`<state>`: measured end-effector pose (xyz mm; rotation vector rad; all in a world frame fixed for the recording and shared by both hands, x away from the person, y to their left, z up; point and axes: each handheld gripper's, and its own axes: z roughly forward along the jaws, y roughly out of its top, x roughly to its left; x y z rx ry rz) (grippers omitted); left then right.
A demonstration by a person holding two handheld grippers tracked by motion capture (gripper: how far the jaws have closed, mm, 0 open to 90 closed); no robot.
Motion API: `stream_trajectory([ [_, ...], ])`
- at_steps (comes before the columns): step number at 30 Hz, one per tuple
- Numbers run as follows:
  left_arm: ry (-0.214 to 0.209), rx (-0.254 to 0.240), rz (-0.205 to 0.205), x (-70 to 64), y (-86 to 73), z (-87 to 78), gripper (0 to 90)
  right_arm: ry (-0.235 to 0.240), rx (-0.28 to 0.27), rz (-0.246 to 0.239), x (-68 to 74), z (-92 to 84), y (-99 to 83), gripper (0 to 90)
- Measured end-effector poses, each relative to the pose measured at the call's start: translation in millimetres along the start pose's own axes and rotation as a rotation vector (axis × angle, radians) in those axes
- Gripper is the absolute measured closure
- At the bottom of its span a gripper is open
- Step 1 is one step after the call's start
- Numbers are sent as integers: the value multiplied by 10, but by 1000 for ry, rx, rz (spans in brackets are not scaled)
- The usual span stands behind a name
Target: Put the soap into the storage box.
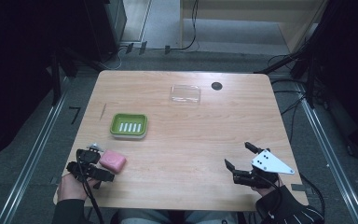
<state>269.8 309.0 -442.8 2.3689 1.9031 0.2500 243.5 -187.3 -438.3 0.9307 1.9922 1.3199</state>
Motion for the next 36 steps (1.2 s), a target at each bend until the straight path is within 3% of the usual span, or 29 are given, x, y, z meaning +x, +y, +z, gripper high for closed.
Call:
stream_trajectory([
  [13,-15,15,39,-50,164,-19,0,4,6,-3,0,0,-2,136],
  [25,-39,45,102,-69,352,-14,0,8,11,-5,2,4,-1,136],
  [36,-43,60,116,-112,494,25,0,7,11,-6,0,3,-2,136],
])
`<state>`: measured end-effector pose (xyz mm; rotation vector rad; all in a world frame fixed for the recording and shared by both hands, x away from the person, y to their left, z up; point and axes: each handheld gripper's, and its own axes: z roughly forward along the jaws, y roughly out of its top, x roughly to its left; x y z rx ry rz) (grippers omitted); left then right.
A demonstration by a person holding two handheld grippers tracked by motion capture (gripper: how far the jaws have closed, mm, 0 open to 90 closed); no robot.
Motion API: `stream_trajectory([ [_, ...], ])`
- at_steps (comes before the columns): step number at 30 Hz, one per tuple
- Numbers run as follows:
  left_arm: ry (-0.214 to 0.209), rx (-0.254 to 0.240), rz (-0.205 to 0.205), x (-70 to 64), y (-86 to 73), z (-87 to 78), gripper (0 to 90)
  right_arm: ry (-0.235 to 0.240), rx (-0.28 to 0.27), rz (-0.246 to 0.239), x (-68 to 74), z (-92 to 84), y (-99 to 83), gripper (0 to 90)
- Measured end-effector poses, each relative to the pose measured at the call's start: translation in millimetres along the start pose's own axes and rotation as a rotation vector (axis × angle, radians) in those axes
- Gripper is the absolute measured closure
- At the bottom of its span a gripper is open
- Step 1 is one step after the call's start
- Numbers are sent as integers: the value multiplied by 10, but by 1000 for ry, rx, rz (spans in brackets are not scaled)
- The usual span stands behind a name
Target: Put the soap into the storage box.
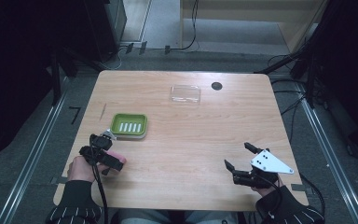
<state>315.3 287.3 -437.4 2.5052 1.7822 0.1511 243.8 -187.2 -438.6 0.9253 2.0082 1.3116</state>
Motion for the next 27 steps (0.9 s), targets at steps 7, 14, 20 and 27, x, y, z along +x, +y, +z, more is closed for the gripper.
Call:
stream_trajectory([
  [7,2,31,18,-1,83,65,0,0,1,1,2,-1,0,137],
  [14,4,30,27,-17,142,105,0,1,-1,1,1,-2,0,136],
  [20,2,32,22,-27,179,140,1,2,0,2,1,-5,-1,136],
  [27,0,32,11,-15,170,140,110,1,-2,3,1,-6,-2,136],
])
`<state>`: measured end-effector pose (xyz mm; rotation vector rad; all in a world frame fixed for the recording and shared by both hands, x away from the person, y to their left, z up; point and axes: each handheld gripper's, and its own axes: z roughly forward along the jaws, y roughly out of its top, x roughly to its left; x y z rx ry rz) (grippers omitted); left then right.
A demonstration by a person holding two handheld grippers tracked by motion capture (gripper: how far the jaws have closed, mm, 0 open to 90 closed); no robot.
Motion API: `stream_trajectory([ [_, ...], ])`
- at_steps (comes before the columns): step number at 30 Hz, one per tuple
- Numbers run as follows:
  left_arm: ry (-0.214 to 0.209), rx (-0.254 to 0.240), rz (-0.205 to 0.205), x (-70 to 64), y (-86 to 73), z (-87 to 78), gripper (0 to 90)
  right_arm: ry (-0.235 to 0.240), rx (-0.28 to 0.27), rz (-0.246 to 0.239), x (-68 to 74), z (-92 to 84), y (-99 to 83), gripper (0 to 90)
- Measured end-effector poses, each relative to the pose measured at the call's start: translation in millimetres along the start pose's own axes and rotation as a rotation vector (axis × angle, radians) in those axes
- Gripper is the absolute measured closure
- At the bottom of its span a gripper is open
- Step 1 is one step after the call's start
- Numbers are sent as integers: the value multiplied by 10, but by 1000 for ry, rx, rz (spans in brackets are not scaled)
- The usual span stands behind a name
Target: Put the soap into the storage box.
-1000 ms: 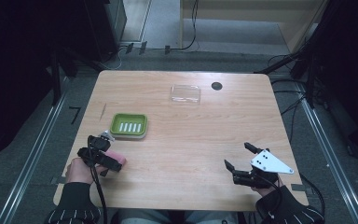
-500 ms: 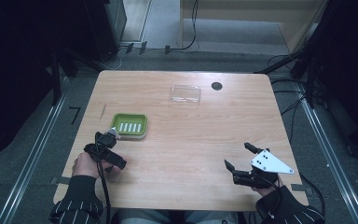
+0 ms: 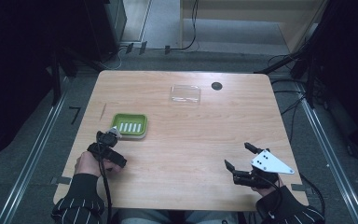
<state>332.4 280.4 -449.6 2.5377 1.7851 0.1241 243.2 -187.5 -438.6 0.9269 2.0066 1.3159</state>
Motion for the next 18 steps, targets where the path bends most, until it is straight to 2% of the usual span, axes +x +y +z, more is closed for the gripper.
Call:
stream_trajectory([
  [18,11,6,6,-16,-6,34,133,3,-1,-5,-1,-1,0,136],
])
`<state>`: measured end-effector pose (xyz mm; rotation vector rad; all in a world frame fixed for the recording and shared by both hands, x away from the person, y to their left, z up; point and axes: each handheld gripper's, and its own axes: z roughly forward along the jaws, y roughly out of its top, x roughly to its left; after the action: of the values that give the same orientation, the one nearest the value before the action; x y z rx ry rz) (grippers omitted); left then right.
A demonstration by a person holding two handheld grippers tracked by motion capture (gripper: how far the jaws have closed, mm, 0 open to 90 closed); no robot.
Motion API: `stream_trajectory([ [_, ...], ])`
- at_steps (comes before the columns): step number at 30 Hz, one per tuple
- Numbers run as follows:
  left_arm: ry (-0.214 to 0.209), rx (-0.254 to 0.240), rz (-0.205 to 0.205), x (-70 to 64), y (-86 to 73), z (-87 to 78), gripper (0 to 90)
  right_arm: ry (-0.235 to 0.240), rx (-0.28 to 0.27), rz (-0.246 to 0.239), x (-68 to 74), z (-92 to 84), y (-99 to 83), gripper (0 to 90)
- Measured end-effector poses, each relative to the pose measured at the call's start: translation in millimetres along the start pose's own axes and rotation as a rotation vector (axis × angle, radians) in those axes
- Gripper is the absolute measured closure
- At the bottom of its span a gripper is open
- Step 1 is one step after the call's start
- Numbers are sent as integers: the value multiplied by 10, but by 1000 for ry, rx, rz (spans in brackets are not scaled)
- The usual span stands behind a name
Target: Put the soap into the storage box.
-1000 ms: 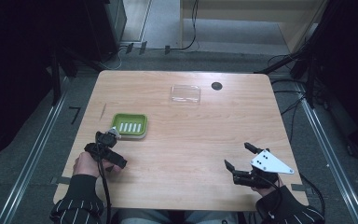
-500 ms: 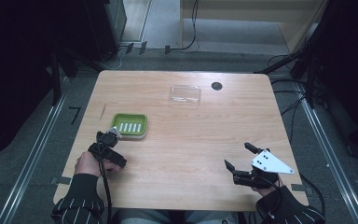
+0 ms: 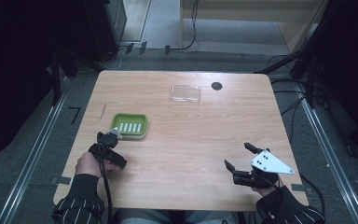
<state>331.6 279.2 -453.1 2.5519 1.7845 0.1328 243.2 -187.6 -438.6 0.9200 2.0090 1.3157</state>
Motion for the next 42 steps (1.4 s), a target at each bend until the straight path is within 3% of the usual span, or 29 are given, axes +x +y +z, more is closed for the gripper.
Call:
stream_trajectory([
  [21,15,-10,6,-11,-9,11,136,2,3,0,3,2,1,136],
  [42,0,-34,15,-7,22,-112,137,3,8,-2,2,5,1,136],
])
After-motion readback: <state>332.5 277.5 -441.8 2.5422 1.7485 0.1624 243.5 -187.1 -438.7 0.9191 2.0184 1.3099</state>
